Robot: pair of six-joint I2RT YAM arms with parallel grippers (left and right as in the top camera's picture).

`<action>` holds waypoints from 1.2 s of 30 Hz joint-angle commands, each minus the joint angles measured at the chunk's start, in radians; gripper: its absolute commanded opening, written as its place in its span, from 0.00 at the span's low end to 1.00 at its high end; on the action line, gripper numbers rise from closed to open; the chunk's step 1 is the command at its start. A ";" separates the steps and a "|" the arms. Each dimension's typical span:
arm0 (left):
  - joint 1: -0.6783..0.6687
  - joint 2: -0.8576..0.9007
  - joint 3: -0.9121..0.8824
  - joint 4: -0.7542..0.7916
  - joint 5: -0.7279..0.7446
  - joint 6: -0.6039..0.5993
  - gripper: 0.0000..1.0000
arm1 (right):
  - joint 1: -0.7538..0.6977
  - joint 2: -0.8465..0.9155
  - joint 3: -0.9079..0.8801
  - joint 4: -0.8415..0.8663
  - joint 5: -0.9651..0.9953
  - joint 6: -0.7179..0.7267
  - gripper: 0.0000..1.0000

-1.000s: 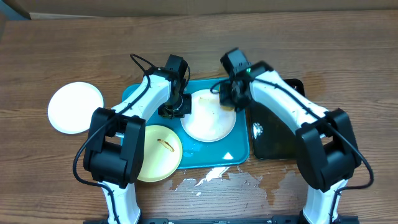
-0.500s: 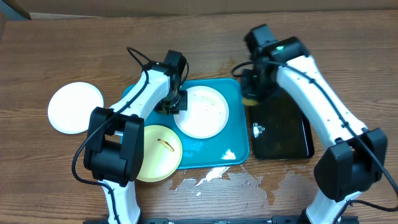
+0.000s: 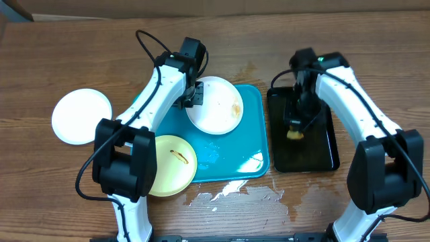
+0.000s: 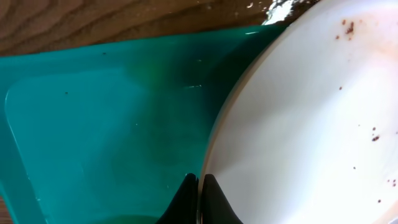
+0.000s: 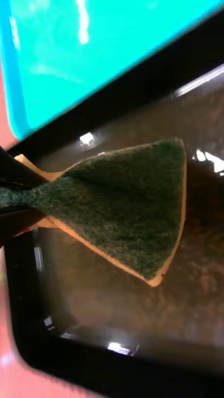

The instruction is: Clean dirty plates on tray and stack at the side

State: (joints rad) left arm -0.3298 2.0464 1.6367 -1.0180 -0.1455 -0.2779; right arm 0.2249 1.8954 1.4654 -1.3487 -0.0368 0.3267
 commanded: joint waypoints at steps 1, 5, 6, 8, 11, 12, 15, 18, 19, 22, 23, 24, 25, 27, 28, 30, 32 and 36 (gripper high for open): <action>-0.024 0.012 0.027 -0.006 -0.085 0.055 0.04 | 0.004 -0.010 -0.084 0.054 -0.008 -0.017 0.11; -0.046 0.012 0.050 -0.015 -0.182 0.074 0.04 | 0.004 -0.010 -0.164 0.140 -0.010 -0.018 0.39; -0.051 0.012 0.057 -0.018 -0.193 0.082 0.04 | 0.004 -0.010 -0.171 0.152 -0.010 -0.018 0.45; -0.065 0.012 0.076 -0.026 -0.222 0.093 0.04 | 0.003 -0.010 -0.182 0.174 -0.010 -0.018 0.56; -0.094 0.012 0.109 -0.056 -0.293 0.099 0.04 | 0.003 -0.010 -0.182 0.205 -0.009 -0.021 0.59; -0.102 0.012 0.117 -0.065 -0.314 0.099 0.04 | 0.003 -0.010 -0.182 0.216 -0.009 -0.021 0.61; -0.134 0.012 0.129 -0.085 -0.385 0.099 0.04 | 0.002 -0.010 -0.182 0.246 -0.007 -0.020 0.65; -0.167 0.012 0.129 -0.107 -0.455 0.099 0.04 | 0.002 -0.010 -0.183 0.267 0.039 -0.008 0.72; -0.177 0.012 0.129 -0.114 -0.480 0.098 0.04 | 0.002 -0.010 -0.186 0.274 0.061 0.004 0.73; -0.207 0.012 0.129 -0.123 -0.582 0.093 0.04 | 0.002 -0.010 -0.201 0.299 0.103 0.045 0.73; -0.217 0.012 0.129 -0.124 -0.632 0.081 0.04 | 0.002 -0.010 -0.205 0.305 0.103 0.048 0.72; -0.227 0.012 0.129 -0.125 -0.674 0.069 0.04 | 0.002 -0.010 -0.208 0.308 0.103 0.048 0.71; -0.239 0.012 0.129 -0.127 -0.726 0.058 0.04 | 0.002 -0.010 -0.210 0.308 0.103 0.048 0.71; -0.263 0.010 0.129 -0.137 -0.806 0.033 0.04 | 0.002 -0.010 -0.212 0.308 0.103 0.047 0.71; -0.275 0.010 0.129 -0.140 -0.834 0.018 0.04 | 0.002 -0.010 -0.212 0.308 0.103 0.047 0.71; -0.295 0.006 0.129 -0.142 -0.836 0.016 0.04 | 0.002 -0.010 -0.212 0.307 0.103 0.047 0.71; -0.309 0.003 0.129 -0.146 -0.831 0.016 0.04 | 0.002 -0.010 -0.213 0.304 0.103 0.047 0.71; -0.333 0.000 0.129 -0.161 -0.902 -0.053 0.04 | 0.002 -0.010 -0.214 0.304 0.103 0.047 0.71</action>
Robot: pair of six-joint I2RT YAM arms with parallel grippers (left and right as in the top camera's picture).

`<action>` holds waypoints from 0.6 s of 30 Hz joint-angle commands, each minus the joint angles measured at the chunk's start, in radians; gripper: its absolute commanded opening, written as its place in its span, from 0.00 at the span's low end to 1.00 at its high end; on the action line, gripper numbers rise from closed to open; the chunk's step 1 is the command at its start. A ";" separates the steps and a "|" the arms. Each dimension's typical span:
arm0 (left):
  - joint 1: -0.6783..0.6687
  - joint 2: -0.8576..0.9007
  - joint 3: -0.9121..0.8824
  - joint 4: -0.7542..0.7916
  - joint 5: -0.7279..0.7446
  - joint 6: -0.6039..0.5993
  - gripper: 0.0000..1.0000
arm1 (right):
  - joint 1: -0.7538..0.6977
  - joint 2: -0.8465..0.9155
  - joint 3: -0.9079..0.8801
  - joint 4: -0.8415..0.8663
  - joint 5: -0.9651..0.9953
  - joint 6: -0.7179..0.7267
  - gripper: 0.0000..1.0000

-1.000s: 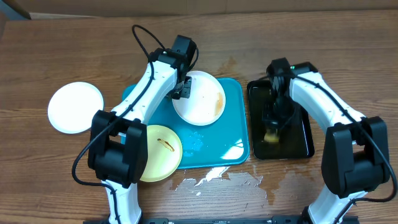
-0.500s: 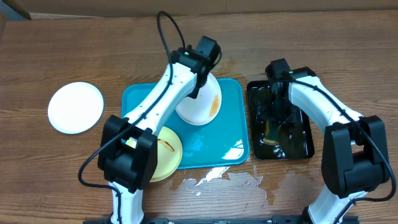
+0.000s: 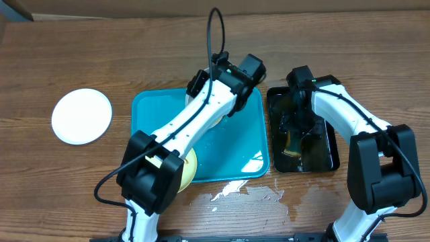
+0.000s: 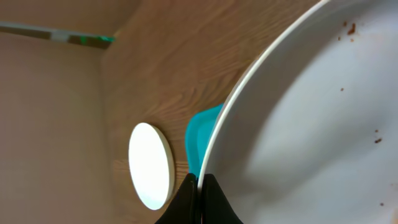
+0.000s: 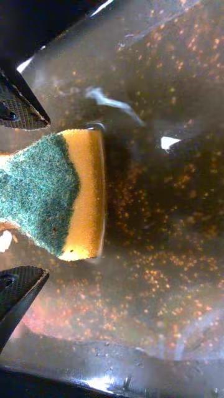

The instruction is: Clean dirty plates on tray and stack at the side

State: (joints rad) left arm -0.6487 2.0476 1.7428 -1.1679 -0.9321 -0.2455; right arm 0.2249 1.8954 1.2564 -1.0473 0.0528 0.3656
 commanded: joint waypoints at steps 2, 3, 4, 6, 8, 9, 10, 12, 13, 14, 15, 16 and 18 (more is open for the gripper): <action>-0.030 -0.008 0.023 -0.037 -0.193 -0.171 0.04 | 0.002 -0.010 -0.005 0.003 0.014 0.008 0.71; -0.038 -0.014 0.023 -0.058 -0.232 -0.235 0.04 | 0.002 -0.010 -0.005 0.003 0.014 0.008 0.71; -0.043 -0.020 0.023 -0.076 -0.254 -0.282 0.04 | 0.002 -0.010 -0.005 0.003 0.014 0.007 0.71; -0.050 -0.038 0.023 -0.106 -0.275 -0.356 0.04 | 0.002 -0.010 -0.005 0.002 0.014 0.004 0.71; -0.050 -0.061 0.023 -0.122 -0.282 -0.397 0.04 | 0.002 -0.010 -0.005 0.002 0.014 0.004 0.71; -0.051 -0.076 0.023 -0.122 -0.281 -0.407 0.04 | 0.002 -0.010 -0.005 0.002 0.014 0.004 0.71; -0.051 -0.087 0.023 -0.120 -0.280 -0.406 0.04 | 0.002 -0.010 -0.005 0.002 0.014 0.004 0.71; -0.052 -0.114 0.023 -0.118 -0.272 -0.406 0.04 | 0.002 -0.010 -0.005 0.003 0.014 0.004 0.72; -0.052 -0.126 0.023 -0.118 -0.261 -0.406 0.04 | 0.002 -0.010 -0.005 0.003 0.014 0.004 0.72; -0.052 -0.135 0.023 -0.116 -0.248 -0.406 0.04 | 0.002 -0.010 -0.005 0.003 0.013 0.004 0.72; -0.052 -0.143 0.023 -0.113 -0.224 -0.406 0.04 | 0.002 -0.010 -0.005 0.003 0.013 0.004 0.72; -0.051 -0.149 0.023 -0.110 -0.197 -0.406 0.04 | 0.002 -0.010 -0.005 0.003 0.013 0.005 0.72; -0.039 -0.154 0.023 -0.094 -0.101 -0.367 0.04 | 0.002 -0.010 -0.005 0.002 0.013 0.005 0.72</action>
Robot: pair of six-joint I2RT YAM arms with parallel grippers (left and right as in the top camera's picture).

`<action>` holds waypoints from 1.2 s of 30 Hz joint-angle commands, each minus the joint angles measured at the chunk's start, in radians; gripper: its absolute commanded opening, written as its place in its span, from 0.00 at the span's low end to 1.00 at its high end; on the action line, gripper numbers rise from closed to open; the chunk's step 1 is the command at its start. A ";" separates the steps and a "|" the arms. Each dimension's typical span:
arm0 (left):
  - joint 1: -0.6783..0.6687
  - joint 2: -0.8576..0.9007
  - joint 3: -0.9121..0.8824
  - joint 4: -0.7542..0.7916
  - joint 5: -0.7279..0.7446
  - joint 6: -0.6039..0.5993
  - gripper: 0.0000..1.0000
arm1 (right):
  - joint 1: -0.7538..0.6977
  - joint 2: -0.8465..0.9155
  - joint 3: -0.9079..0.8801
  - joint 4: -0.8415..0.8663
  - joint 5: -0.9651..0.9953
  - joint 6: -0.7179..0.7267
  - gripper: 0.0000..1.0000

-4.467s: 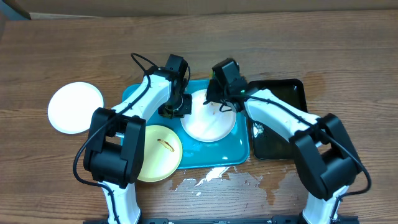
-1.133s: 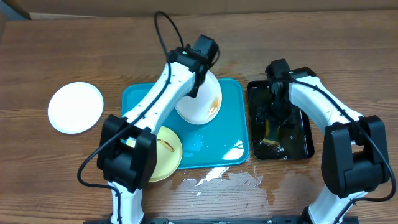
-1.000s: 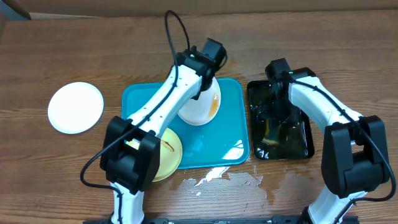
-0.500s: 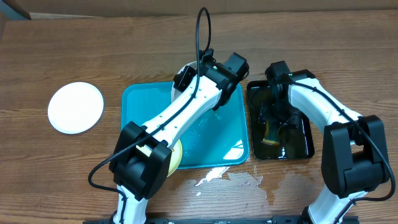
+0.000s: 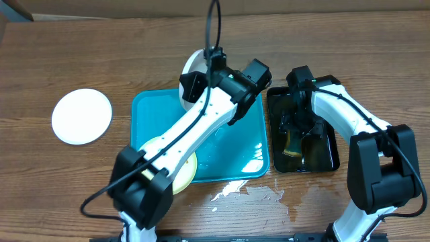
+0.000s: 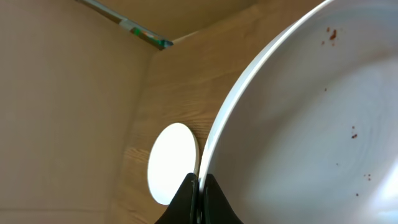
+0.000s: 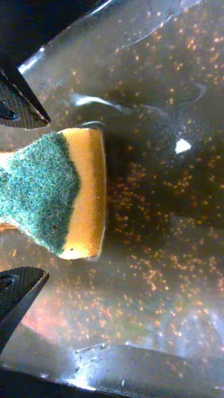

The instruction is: Clean dirty plates on tray and stack at the side

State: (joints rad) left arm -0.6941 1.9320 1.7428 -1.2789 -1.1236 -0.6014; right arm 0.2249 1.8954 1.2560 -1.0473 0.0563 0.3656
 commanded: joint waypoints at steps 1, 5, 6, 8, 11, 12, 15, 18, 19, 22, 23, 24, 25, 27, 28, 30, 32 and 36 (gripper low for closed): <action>0.019 -0.038 0.023 0.035 0.173 0.052 0.04 | 0.002 -0.010 -0.005 0.002 0.010 0.004 0.72; 0.114 -0.038 0.023 0.085 0.565 0.235 0.04 | 0.002 -0.010 -0.005 -0.002 0.010 0.004 0.72; 0.144 -0.038 0.023 0.087 0.635 0.254 0.04 | 0.002 -0.010 -0.005 -0.002 0.010 0.005 0.72; 0.196 -0.038 0.022 0.086 0.753 0.286 0.04 | 0.002 -0.010 -0.005 -0.005 0.010 0.005 0.72; 0.293 -0.038 0.012 0.087 1.003 0.368 0.04 | 0.002 -0.010 -0.005 -0.005 0.006 0.004 0.72; 0.307 -0.038 0.008 0.087 1.035 0.375 0.04 | 0.002 -0.010 -0.005 -0.005 0.000 0.005 0.72; 0.333 -0.038 -0.023 0.099 1.073 0.377 0.04 | 0.002 -0.010 -0.005 -0.005 -0.031 0.005 0.72; 0.332 -0.038 -0.076 0.146 1.076 0.377 0.04 | 0.002 -0.010 -0.005 -0.004 -0.035 0.005 0.72; 0.326 -0.038 -0.100 0.167 1.075 0.377 0.04 | 0.002 -0.010 -0.005 -0.004 -0.035 0.005 0.72; 0.314 -0.037 -0.179 0.245 1.070 0.364 0.04 | 0.002 -0.010 -0.007 -0.005 -0.035 0.005 0.72; 0.314 -0.037 -0.201 0.269 1.069 0.355 0.04 | 0.002 -0.010 -0.008 -0.005 -0.035 0.005 0.72; 0.314 -0.036 -0.247 0.319 1.068 0.338 0.04 | 0.002 -0.010 -0.011 -0.004 -0.035 0.004 0.72; 0.315 -0.036 -0.270 0.347 1.068 0.330 0.04 | 0.002 -0.010 -0.014 -0.003 -0.035 0.005 0.72; 0.315 -0.036 -0.304 0.392 1.068 0.324 0.04 | 0.002 -0.010 -0.020 0.004 -0.035 0.005 0.72; 0.315 -0.036 -0.316 0.407 1.068 0.325 0.04 | 0.002 -0.010 -0.023 0.008 -0.035 0.005 0.72; 0.314 -0.036 -0.337 0.435 1.069 0.325 0.04 | 0.002 -0.010 -0.030 0.019 -0.035 0.005 0.72; 0.313 -0.036 -0.349 0.451 1.069 0.325 0.07 | 0.002 -0.010 -0.040 0.032 -0.035 0.005 0.72; 0.313 -0.036 -0.367 0.475 1.069 0.325 0.22 | 0.002 -0.010 -0.060 0.064 -0.035 0.005 0.57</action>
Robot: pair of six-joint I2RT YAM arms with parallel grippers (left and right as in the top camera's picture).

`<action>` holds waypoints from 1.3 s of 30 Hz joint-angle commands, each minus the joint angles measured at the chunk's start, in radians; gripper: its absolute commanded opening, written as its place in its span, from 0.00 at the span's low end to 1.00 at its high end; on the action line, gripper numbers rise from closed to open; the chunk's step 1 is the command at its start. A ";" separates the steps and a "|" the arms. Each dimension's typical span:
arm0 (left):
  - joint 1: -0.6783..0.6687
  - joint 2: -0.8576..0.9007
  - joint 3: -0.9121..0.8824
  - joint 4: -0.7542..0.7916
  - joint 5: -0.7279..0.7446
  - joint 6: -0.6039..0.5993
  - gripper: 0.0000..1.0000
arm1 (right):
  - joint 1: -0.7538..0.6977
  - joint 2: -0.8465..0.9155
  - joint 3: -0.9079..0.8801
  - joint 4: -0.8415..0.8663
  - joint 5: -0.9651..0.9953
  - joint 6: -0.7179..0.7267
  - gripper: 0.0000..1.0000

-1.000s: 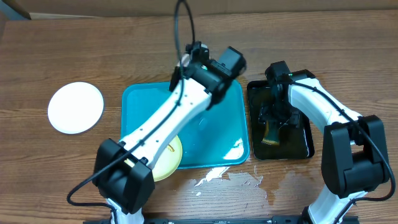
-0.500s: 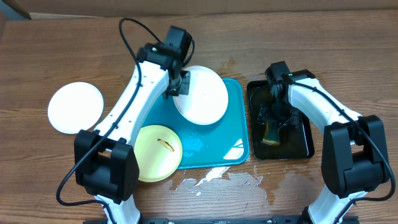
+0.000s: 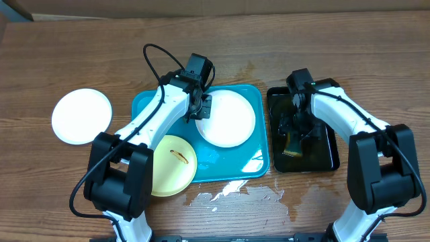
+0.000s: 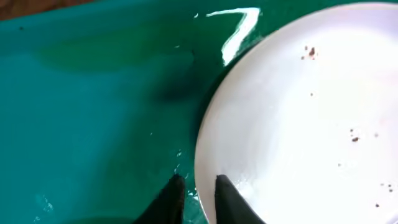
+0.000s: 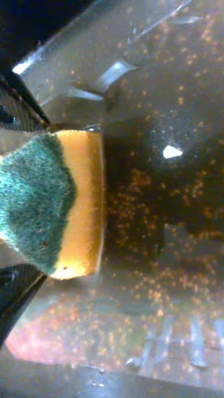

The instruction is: Clean dirty plates on tray and stack at the side

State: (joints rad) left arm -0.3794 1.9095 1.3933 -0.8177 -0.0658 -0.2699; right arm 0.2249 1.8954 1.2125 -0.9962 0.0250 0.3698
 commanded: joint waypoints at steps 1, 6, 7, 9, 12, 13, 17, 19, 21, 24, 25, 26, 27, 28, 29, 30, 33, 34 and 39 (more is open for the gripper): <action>-0.002 -0.013 -0.019 0.015 0.011 -0.007 0.25 | 0.002 -0.010 -0.016 0.019 -0.004 0.000 0.51; -0.002 -0.013 -0.034 0.022 0.011 -0.006 0.38 | 0.002 -0.010 -0.007 0.047 -0.004 0.001 0.15; -0.002 -0.013 -0.035 0.022 0.011 -0.003 0.39 | 0.002 -0.010 -0.007 0.050 -0.004 0.000 0.11; -0.002 -0.013 -0.037 0.023 0.011 -0.003 0.40 | 0.002 -0.010 -0.007 0.049 -0.004 0.000 0.28; -0.002 -0.012 -0.037 0.022 0.011 -0.003 0.41 | 0.002 -0.010 -0.007 0.043 -0.005 0.001 0.58; -0.002 -0.012 -0.037 0.022 0.011 -0.003 0.40 | 0.002 -0.010 -0.007 0.041 -0.005 0.001 0.57; -0.002 -0.006 -0.037 0.021 0.011 -0.003 0.35 | 0.002 -0.010 -0.010 0.034 -0.005 0.001 0.45; -0.002 0.004 -0.038 0.020 0.012 -0.003 0.34 | 0.002 -0.010 -0.014 0.035 -0.005 0.002 0.45; -0.002 0.023 -0.039 0.020 0.011 -0.003 0.33 | 0.002 -0.010 -0.014 0.035 -0.004 0.001 0.34; -0.002 0.060 -0.039 0.027 0.012 -0.003 0.32 | 0.002 -0.010 -0.005 0.037 -0.004 0.000 0.06; -0.002 0.075 -0.039 0.031 0.011 -0.003 0.31 | -0.003 -0.010 0.008 0.024 -0.005 0.000 0.04; -0.002 0.085 -0.039 0.033 0.011 -0.003 0.29 | -0.006 -0.010 0.027 0.003 -0.005 0.001 0.04; -0.002 0.096 -0.039 0.034 0.011 -0.002 0.26 | -0.010 -0.011 0.051 -0.021 -0.009 0.000 0.04; -0.002 0.103 -0.039 0.035 0.011 0.002 0.25 | -0.011 -0.011 0.084 -0.051 -0.017 0.000 0.04; -0.001 0.109 -0.039 0.036 0.011 0.003 0.26 | -0.012 -0.011 0.125 -0.089 -0.021 0.000 0.04; 0.000 0.111 -0.039 0.037 0.011 0.005 0.27 | -0.011 -0.011 0.185 -0.142 -0.020 0.000 0.04; -0.001 0.111 -0.039 0.037 0.015 0.005 0.32 | -0.011 -0.011 0.277 -0.220 -0.020 -0.001 0.04; -0.001 0.111 -0.039 0.036 0.016 0.005 0.35 | -0.011 -0.011 0.301 -0.242 -0.020 -0.001 0.04; 0.000 0.112 -0.039 0.041 0.015 0.013 0.36 | -0.011 -0.010 0.319 -0.264 -0.073 0.000 0.04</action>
State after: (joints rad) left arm -0.3794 2.0090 1.3598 -0.7837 -0.0597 -0.2733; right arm 0.2173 1.8969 1.5192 -1.2568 0.0013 0.3660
